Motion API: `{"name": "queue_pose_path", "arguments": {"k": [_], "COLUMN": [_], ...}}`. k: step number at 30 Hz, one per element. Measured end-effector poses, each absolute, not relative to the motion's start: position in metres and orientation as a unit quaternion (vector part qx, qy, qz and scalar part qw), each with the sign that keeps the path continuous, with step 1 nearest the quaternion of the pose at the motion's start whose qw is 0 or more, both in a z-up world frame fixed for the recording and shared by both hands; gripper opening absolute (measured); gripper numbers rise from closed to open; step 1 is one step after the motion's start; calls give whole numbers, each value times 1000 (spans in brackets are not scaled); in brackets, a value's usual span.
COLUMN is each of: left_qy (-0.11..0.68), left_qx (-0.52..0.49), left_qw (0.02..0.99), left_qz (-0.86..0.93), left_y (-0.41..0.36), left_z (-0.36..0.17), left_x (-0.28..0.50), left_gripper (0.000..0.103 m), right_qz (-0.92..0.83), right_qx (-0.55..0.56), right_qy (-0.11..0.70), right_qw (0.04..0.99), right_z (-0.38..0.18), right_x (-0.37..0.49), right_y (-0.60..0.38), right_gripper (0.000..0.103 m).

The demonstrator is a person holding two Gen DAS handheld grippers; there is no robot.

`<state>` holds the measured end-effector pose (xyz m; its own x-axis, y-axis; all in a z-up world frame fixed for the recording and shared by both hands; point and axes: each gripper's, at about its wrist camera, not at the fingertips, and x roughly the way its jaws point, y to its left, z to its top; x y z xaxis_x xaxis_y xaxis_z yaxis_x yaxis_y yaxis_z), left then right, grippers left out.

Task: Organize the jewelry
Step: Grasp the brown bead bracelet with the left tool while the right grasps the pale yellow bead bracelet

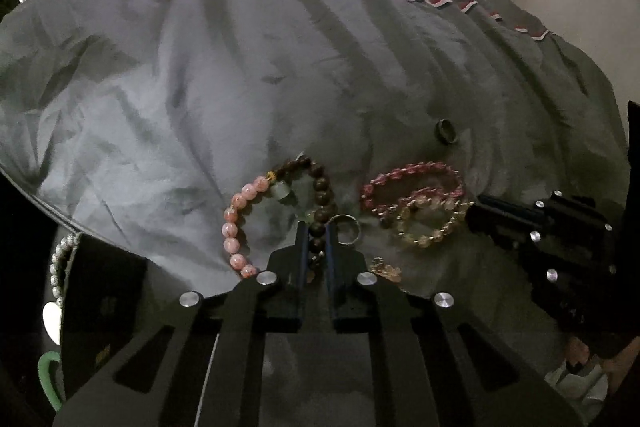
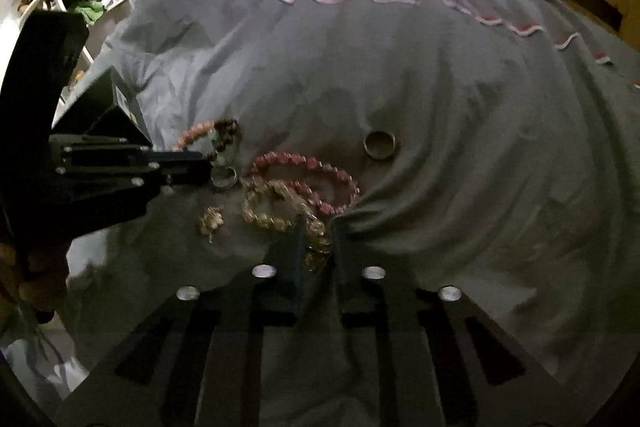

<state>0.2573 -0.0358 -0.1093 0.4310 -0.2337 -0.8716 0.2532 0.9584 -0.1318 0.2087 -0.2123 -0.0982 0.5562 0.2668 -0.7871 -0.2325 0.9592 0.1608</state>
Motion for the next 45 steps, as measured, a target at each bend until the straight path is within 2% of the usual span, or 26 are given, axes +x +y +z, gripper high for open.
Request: {"name": "queue_pose_path", "arguments": {"k": [24,45], "left_qy": [476,458], "left_qx": [-19,-37], "left_qw": [867,882], "left_qz": [-147,-109], "left_y": [-22,18], "left_z": [-53,-3], "left_x": [220,163], "left_gripper": [8,8], "right_qz": [177,218], "right_qx": [78,56], "right_qy": [352,338], "right_qw": [916,914], "right_z": [-32,8], "right_x": [190,167], "right_y": [-224,-182], "right_gripper": [9,9]}}
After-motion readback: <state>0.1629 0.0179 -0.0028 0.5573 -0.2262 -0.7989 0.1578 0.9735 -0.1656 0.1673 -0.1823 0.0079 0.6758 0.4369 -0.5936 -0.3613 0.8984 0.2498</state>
